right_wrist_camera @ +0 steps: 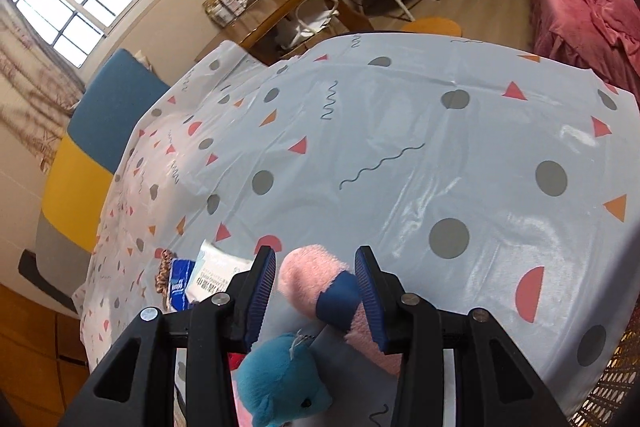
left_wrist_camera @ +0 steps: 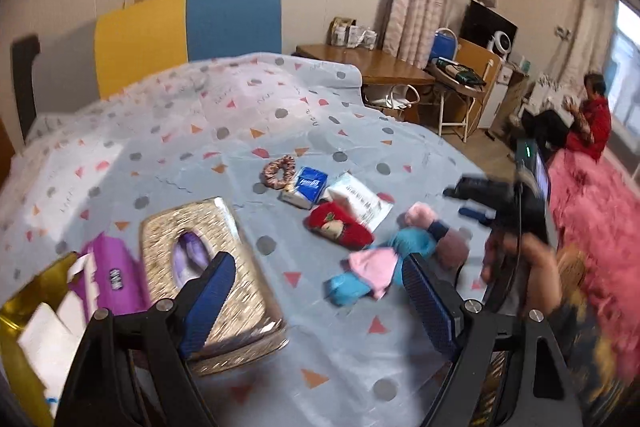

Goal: Organize soft objects
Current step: 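Grasp the brown satin scrunchie with the left tool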

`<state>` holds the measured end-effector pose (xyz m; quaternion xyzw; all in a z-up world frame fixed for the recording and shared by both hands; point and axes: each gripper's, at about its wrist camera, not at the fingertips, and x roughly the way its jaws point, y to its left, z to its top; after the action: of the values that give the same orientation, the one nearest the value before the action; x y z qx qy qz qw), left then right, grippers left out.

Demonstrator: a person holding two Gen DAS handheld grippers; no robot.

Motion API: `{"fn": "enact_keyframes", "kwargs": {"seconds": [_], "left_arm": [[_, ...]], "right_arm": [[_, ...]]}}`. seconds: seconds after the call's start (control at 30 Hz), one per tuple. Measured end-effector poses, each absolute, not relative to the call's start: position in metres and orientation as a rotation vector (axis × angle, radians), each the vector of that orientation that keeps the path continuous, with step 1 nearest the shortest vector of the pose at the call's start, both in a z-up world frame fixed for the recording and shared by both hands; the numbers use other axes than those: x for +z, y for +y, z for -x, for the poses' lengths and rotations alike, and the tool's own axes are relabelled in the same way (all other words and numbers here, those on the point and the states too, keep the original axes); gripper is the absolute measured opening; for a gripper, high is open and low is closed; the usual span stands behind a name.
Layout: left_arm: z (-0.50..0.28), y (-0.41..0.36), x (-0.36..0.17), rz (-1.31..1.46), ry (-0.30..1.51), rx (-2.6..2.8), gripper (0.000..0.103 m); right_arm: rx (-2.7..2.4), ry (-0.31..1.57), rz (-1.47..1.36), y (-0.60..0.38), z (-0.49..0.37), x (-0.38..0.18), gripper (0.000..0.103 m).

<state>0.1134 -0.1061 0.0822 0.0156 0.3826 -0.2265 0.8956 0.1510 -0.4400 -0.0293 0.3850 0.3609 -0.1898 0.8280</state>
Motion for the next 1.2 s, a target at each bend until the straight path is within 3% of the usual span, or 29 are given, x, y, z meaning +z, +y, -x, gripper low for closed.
{"fn": "enact_keyframes", "kwargs": {"seconds": [0.33,0.63,1.2], "left_arm": [[-0.242,-0.160,0.082,0.009,0.948,-0.360,0.080],[-0.356,-0.181,0.005,0.024,1.151,-0.220,0.080],[-0.434,-0.200,-0.081,0.005,1.263,-0.129,0.079]], "right_arm": [[-0.319,0.784,-0.799,-0.429,-0.159,-0.028,0.042],[-0.223,0.797,-0.791,-0.419,-0.166,-0.026,0.042],[-0.099,0.811,-0.833,-0.410,-0.173,-0.026,0.042]]}}
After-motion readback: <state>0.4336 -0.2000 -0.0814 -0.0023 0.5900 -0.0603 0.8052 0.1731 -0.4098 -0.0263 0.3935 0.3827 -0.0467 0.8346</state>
